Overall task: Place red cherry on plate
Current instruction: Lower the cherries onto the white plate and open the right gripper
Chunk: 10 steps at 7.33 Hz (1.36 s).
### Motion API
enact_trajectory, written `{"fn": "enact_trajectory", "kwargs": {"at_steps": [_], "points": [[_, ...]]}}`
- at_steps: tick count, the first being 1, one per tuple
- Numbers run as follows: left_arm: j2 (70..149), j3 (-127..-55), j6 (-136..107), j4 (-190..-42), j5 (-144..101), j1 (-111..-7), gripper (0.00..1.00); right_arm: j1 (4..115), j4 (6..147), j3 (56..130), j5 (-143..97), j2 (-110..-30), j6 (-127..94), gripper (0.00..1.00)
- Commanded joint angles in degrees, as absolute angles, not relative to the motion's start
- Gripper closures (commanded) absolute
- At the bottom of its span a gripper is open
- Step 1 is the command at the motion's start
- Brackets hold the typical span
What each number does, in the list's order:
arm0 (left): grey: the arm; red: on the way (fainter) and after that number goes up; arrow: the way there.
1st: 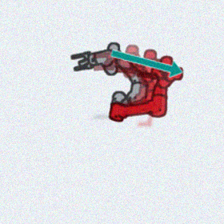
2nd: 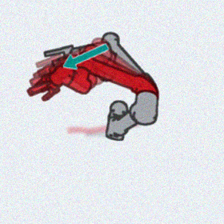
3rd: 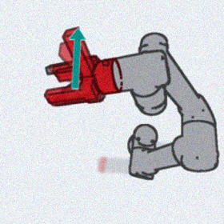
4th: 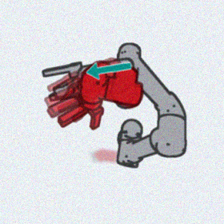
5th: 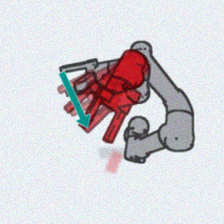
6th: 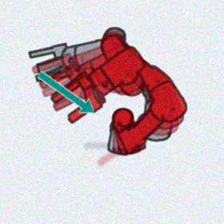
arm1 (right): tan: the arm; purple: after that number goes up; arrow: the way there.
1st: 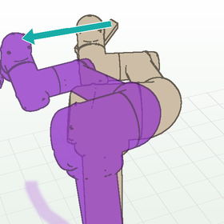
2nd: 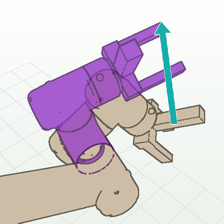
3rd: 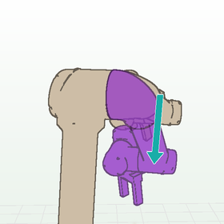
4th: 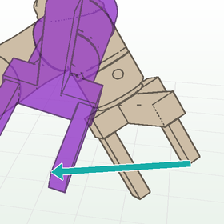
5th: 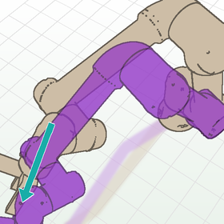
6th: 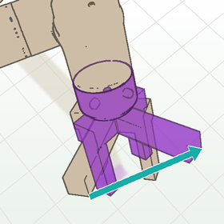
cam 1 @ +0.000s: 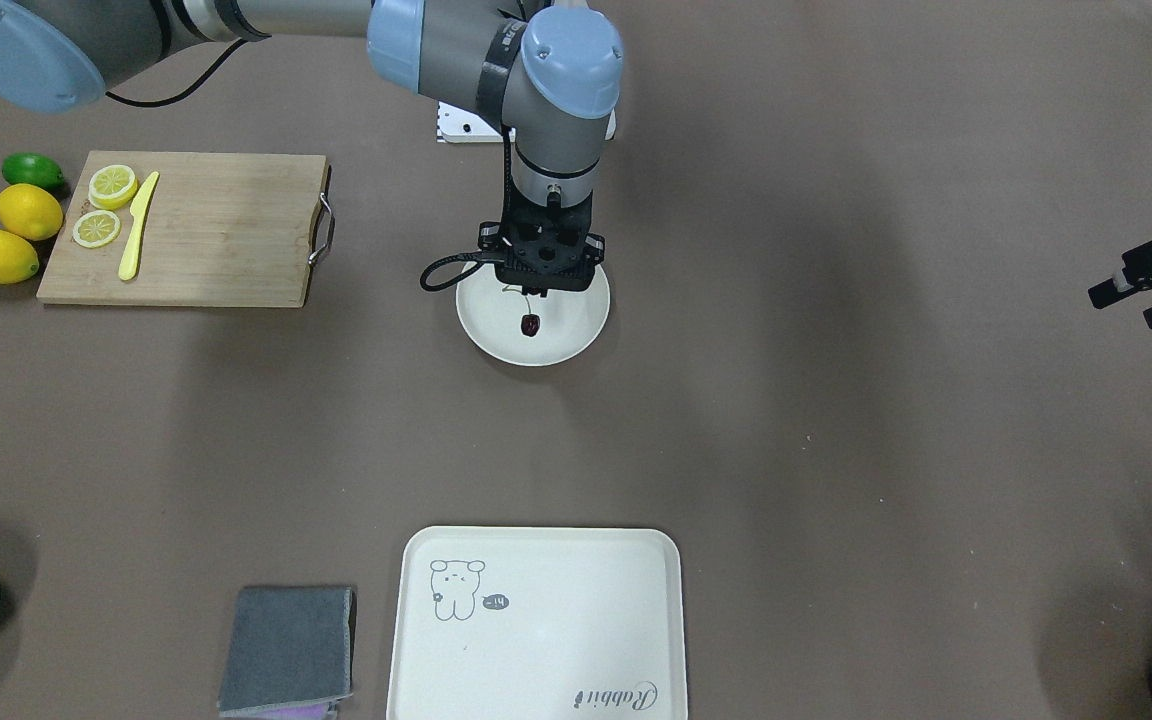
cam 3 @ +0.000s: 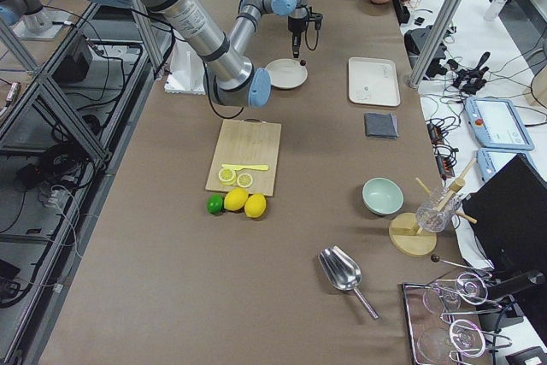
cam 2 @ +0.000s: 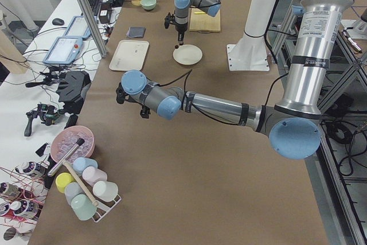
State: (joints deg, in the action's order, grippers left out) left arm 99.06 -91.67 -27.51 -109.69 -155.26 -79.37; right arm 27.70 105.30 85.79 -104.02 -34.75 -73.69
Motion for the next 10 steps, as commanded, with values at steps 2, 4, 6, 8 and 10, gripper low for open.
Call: {"fn": "enact_trajectory", "kwargs": {"at_steps": [2, 4, 6, 8, 10], "points": [[100.37, -91.41, -27.51, -108.81, -155.04, -79.1, 0.02, 23.31, 103.72, 87.18, -99.52, -37.52, -78.38, 1.0], [100.72, -90.79, -27.42, -108.81, -154.78, -79.1, 0.02, 21.72, 103.27, 87.1, -98.53, -37.61, -79.45, 1.0], [100.72, -90.79, -27.42, -108.81, -154.6, -79.1, 0.02, 19.79, 103.18, 87.01, -96.08, -37.88, -79.98, 1.0], [100.72, -90.88, -27.42, -108.81, -154.6, -79.1, 0.02, 18.64, 103.27, 86.84, -94.84, -37.88, -80.68, 0.97], [100.72, -90.88, -27.42, -108.81, -154.6, -79.1, 0.02, 18.28, 103.18, 86.66, -94.57, -38.32, -80.95, 0.65]]}}
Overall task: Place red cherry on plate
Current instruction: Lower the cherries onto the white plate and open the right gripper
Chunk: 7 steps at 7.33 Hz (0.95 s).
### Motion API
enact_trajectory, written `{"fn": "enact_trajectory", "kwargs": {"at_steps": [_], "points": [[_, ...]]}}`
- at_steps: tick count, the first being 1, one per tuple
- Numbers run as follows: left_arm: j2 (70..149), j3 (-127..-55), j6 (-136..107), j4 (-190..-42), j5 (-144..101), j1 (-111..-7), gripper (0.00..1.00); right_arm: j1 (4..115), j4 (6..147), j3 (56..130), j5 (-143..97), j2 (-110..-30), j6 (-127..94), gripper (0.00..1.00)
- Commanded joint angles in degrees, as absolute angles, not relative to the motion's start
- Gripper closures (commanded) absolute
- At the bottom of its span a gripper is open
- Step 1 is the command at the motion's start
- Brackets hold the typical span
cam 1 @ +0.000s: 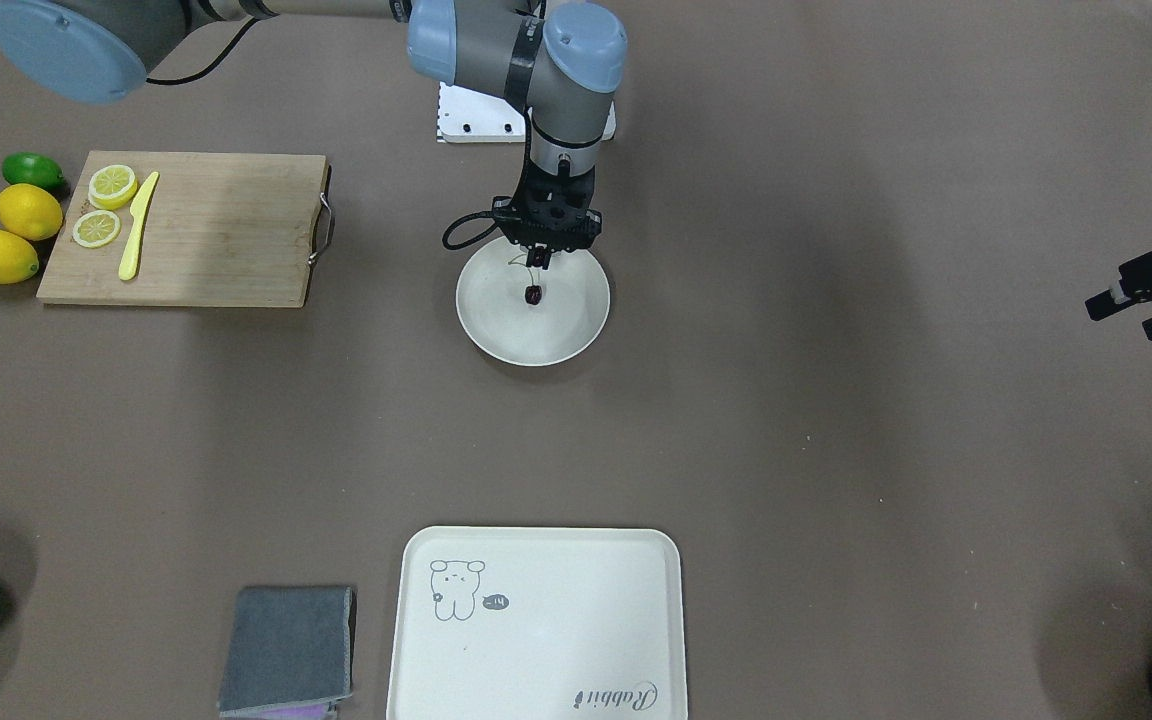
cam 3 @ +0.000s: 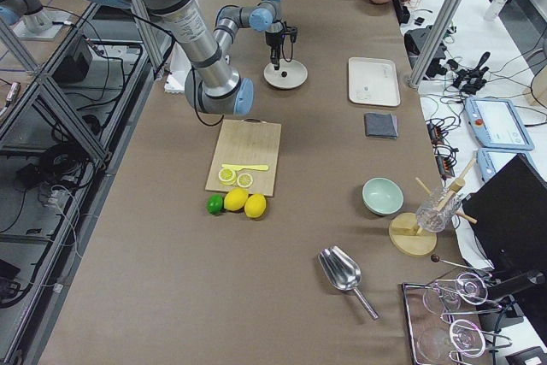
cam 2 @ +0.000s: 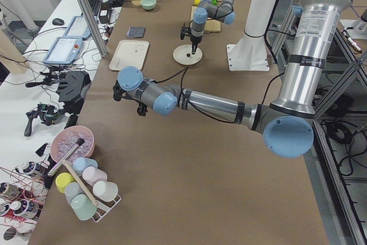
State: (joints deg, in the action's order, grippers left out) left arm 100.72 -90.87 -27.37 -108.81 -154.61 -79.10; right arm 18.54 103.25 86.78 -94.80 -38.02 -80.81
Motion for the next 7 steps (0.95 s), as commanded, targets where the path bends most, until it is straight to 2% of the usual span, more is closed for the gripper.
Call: {"fn": "enact_trajectory", "kwargs": {"at_steps": [1, 2, 3, 5, 7], "points": [[100.81, -90.88, -27.42, -108.81, -154.6, -79.01, 0.02, 17.85, 103.18, 86.4, -93.7, -38.41, -81.38, 0.58], [101.07, -90.88, -27.42, -108.81, -154.6, -79.01, 0.02, 17.75, 103.1, 86.4, -93.6, -38.41, -81.3, 0.33], [101.07, -90.88, -27.42, -108.81, -154.6, -79.01, 0.02, 18.45, 103.18, 87.27, -93.95, -38.23, -80.86, 0.0], [101.08, -90.79, -27.51, -108.72, -154.6, -79.1, 0.02, 21.25, 106.41, 94.87, -97.62, -39.54, -80.07, 0.0], [100.81, -90.35, -26.99, -108.72, -155.03, -79.19, 0.02, 28.17, 112.66, 110.92, -103.85, -46.36, -72.9, 0.0]]}}
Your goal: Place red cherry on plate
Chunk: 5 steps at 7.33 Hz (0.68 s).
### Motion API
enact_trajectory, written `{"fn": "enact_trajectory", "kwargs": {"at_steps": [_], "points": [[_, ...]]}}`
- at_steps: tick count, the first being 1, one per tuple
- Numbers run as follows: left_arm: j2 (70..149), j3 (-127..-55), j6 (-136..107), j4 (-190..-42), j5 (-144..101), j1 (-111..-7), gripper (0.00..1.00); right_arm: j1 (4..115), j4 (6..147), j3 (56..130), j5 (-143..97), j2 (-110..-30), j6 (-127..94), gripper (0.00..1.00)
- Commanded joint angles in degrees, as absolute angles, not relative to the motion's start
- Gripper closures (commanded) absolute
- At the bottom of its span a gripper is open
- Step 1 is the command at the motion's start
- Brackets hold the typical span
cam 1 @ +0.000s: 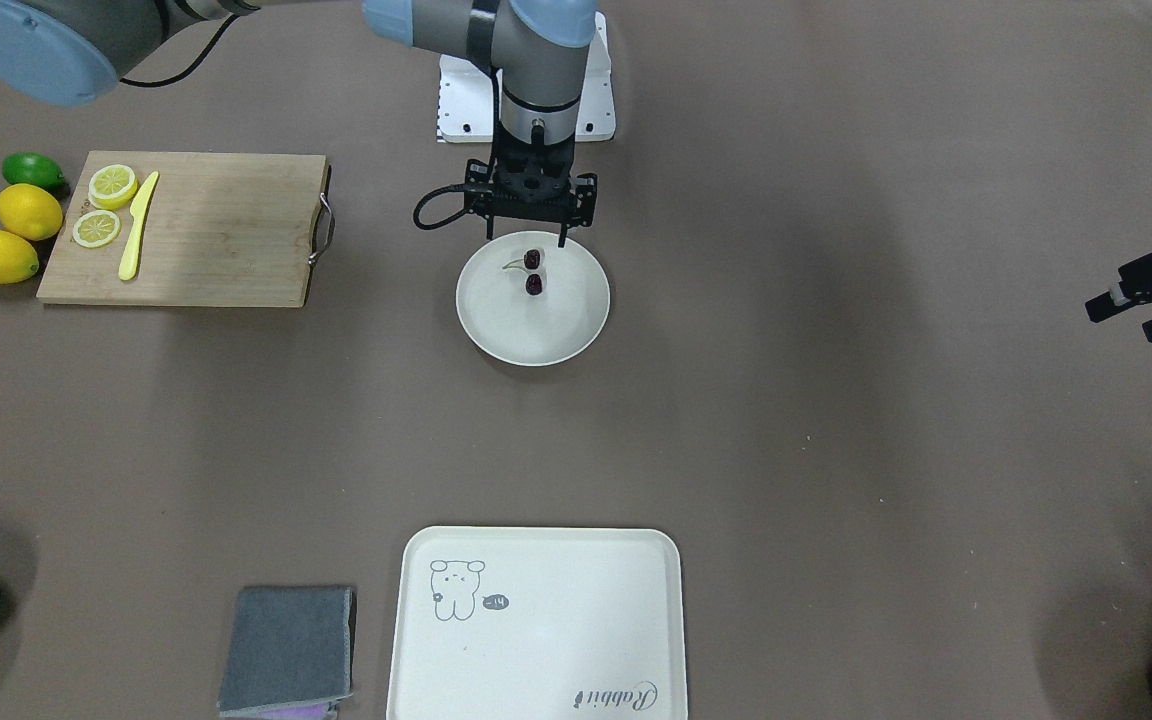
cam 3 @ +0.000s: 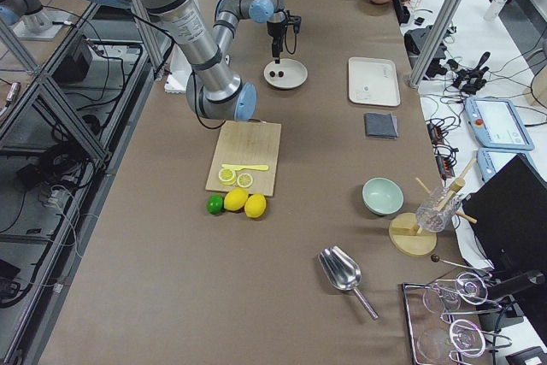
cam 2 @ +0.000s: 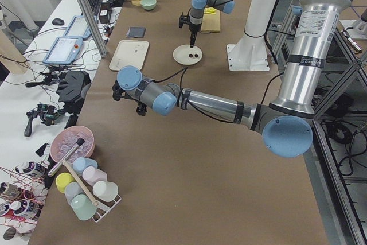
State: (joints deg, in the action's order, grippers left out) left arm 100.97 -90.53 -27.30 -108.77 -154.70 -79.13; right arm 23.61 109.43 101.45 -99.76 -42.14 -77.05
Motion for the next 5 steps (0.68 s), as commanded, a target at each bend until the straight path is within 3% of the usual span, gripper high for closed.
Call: {"fn": "enact_trajectory", "kwargs": {"at_steps": [1, 3, 5], "points": [[100.46, -89.31, -25.5, -108.63, -155.3, -79.36, 0.02, 37.17, 113.37, 115.62, -111.02, -51.63, -66.42, 0.0], [100.37, -90.08, -23.48, -108.54, -155.39, -79.45, 0.02, 55.11, 113.73, 120.13, -122.13, -63.83, -45.55, 0.0], [99.93, -92.88, -21.72, -108.54, -155.3, -78.32, 0.02, 67.36, 114.87, 119.88, -125.06, -74.56, -27.51, 0.0]]}}
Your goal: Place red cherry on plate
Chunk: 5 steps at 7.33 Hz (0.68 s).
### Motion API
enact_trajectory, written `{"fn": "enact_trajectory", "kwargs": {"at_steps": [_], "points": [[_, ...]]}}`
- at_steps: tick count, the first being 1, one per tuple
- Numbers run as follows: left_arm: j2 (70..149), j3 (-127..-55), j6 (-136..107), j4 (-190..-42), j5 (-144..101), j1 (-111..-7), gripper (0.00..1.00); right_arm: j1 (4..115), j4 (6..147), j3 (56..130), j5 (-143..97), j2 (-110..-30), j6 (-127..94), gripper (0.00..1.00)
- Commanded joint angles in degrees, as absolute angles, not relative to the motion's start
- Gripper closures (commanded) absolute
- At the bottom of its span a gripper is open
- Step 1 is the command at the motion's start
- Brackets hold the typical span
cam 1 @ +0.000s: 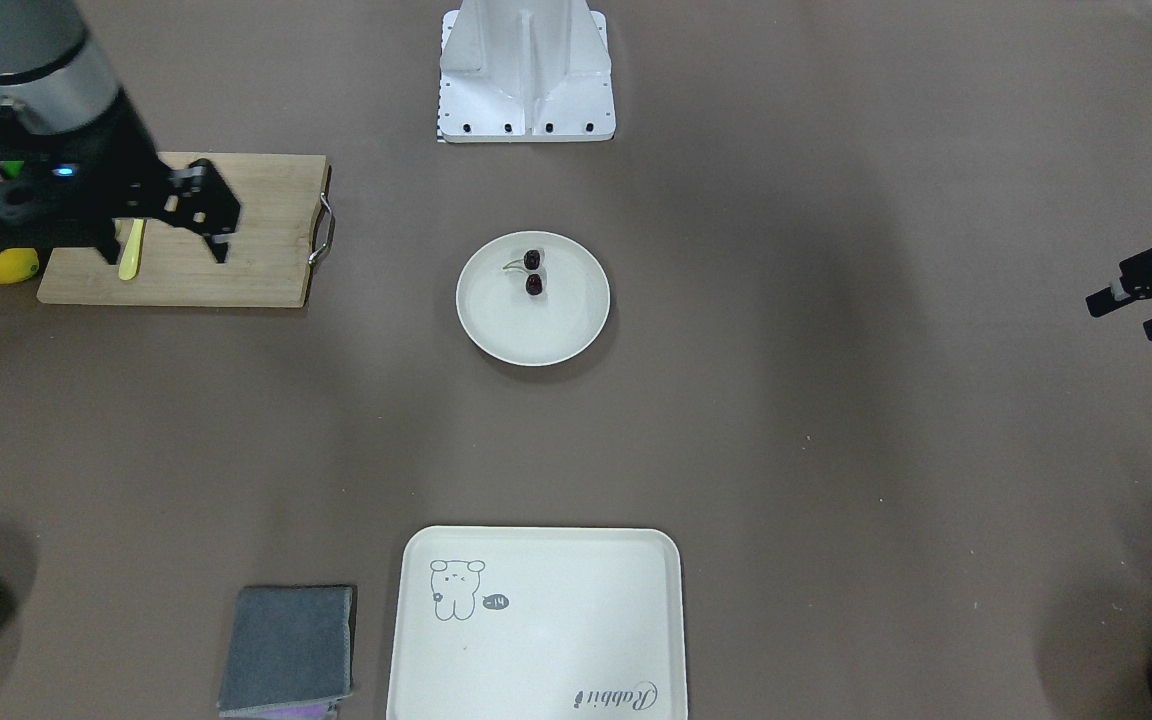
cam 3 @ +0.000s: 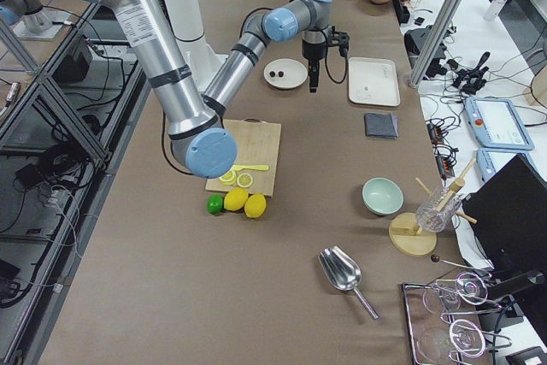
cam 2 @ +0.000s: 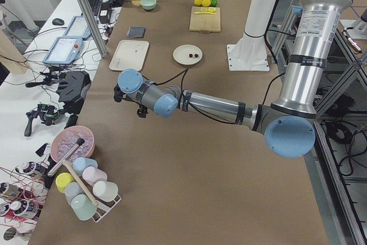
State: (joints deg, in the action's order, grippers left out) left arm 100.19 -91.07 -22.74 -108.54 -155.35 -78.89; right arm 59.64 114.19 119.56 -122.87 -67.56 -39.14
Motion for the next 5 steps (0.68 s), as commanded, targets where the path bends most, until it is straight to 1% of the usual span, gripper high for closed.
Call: {"fn": "enact_trajectory", "kwargs": {"at_steps": [1, 3, 4, 5], "points": [[99.84, -94.81, -21.19, -108.46, -155.3, -77.09, 0.02, 73.5, 115.22, 117.79, -127.68, -76.88, -19.85, 0.0], [100.8, -93.96, -20.66, -107.06, -151.12, -74.54, 0.02, 81.36, 115.75, 110.51, -129.37, -77.26, -11.1, 0.0], [104.81, -93.35, -19.52, -100.96, -146.3, -73.05, 0.02, 83.47, 115.75, 109.26, -129.81, -77.86, -8.03, 0.0], [108.16, -90.03, -9.59, -92.2, -145.64, -74.69, 0.02, 83.76, 115.66, 109.42, -130.51, -79.0, -7.74, 0.0]]}}
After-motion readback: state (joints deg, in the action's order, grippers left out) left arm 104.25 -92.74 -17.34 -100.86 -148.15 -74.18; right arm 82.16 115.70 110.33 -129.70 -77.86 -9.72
